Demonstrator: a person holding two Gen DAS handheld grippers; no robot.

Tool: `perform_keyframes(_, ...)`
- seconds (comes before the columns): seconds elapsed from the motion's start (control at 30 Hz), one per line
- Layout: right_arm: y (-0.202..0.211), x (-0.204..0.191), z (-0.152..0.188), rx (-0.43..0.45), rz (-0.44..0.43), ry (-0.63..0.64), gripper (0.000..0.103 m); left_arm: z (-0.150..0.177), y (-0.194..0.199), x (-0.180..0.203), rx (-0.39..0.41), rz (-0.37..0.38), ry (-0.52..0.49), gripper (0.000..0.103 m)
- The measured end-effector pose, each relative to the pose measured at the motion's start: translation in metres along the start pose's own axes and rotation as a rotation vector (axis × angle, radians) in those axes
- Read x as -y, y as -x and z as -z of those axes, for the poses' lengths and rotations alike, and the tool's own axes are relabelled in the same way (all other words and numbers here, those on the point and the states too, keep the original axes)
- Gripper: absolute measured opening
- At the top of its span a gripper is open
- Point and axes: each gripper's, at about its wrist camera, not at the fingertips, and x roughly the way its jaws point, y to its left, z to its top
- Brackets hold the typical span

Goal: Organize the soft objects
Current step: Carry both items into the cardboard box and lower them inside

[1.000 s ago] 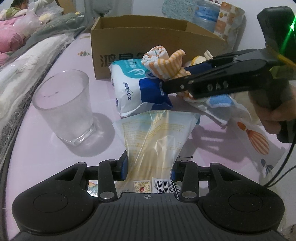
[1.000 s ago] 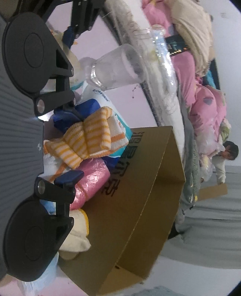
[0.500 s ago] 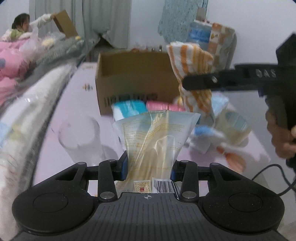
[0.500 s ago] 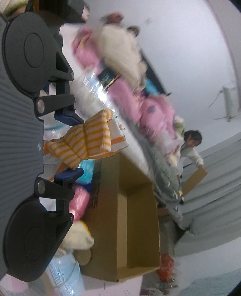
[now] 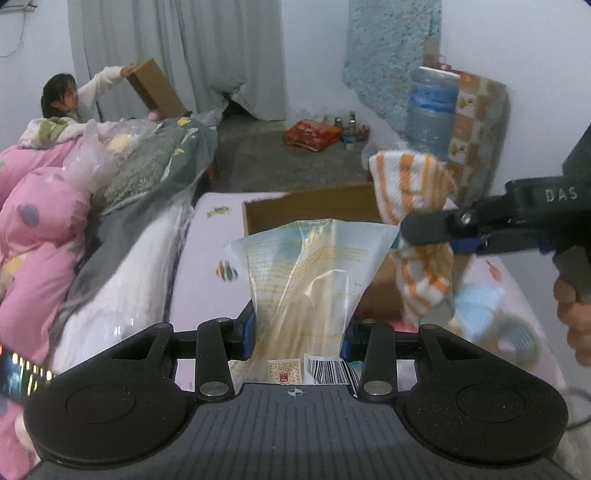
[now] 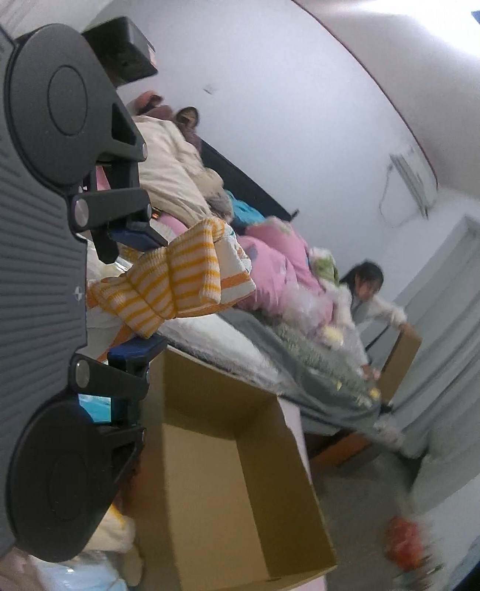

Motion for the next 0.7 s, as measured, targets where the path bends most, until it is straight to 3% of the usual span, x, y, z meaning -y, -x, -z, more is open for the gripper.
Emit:
perform_keyframes(0.33, -0.073, 0.101, -0.080, -0.070, 0.124, -0.300, 0.044, -0.051, -0.134, -0.012, -0.189, 0.015, 0.081, 0.040)
perform_keyframes(0.5, -0.111, 0.153, -0.096, -0.130, 0.197, -0.409, 0.045, -0.060, -0.181, -0.007, -0.260, -0.024, 0.065, 0.040)
perform_keyframes(0.7, -0.142, 0.184, -0.102, -0.189, 0.269, -0.453, 0.046, -0.072, -0.212, -0.002, -0.295, -0.076, 0.034, 0.045)
